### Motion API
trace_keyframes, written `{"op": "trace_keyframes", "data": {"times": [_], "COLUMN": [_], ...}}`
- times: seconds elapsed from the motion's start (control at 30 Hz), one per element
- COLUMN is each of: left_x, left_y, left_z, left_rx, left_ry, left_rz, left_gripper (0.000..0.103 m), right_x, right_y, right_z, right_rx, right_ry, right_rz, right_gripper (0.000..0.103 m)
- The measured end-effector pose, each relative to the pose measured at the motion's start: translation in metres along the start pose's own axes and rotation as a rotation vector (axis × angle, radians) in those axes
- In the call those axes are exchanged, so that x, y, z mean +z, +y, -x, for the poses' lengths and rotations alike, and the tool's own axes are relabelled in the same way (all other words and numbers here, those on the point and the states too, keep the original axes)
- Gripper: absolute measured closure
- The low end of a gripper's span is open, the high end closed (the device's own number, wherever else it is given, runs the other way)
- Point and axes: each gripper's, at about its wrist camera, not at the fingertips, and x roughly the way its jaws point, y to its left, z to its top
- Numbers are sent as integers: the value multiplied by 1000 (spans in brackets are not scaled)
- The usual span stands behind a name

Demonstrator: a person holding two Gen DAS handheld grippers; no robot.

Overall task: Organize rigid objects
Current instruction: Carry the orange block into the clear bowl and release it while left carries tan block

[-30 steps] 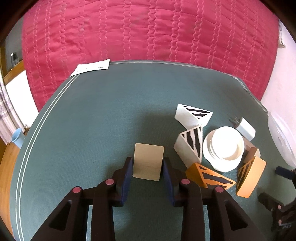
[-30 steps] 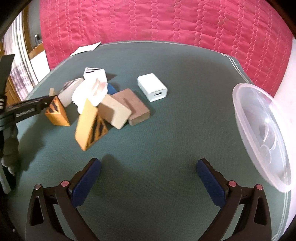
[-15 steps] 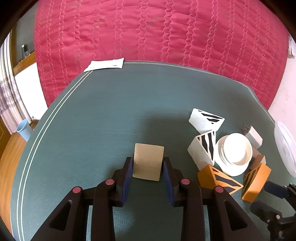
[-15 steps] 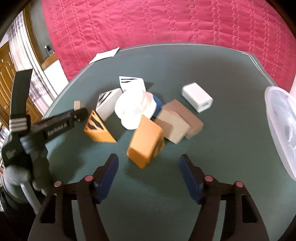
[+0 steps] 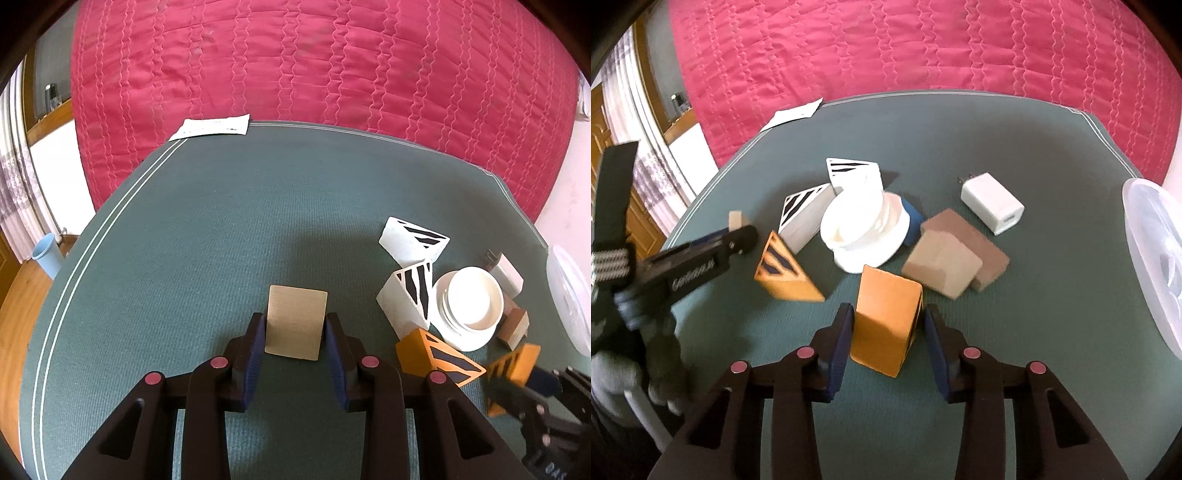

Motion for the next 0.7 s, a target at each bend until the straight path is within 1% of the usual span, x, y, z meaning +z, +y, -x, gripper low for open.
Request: {"op": "trace_keyframes", "data": {"times": [0.13, 0.33, 0.57, 0.7], "left_x": [1, 1, 0, -3], "left_y": [0, 1, 4, 4], "left_z": [0, 2, 10, 16], "left_rx": [-1, -3, -10, -15], "left_ry": [-4, -15, -49, -62], "left_rz": [1, 6, 16, 24], "left_gripper": [69, 69, 69, 69], "right_x": [-10, -19, -22, -23], "right_y": [-6, -21, -41, -61], "right_z": [10, 24, 41, 49], "right_rx": [15, 9, -6, -14], "right_ry": [-2, -19, -65, -92], "right_rz": [-1, -36, -83, -132], "right_gripper": [63, 63, 63, 63]}}
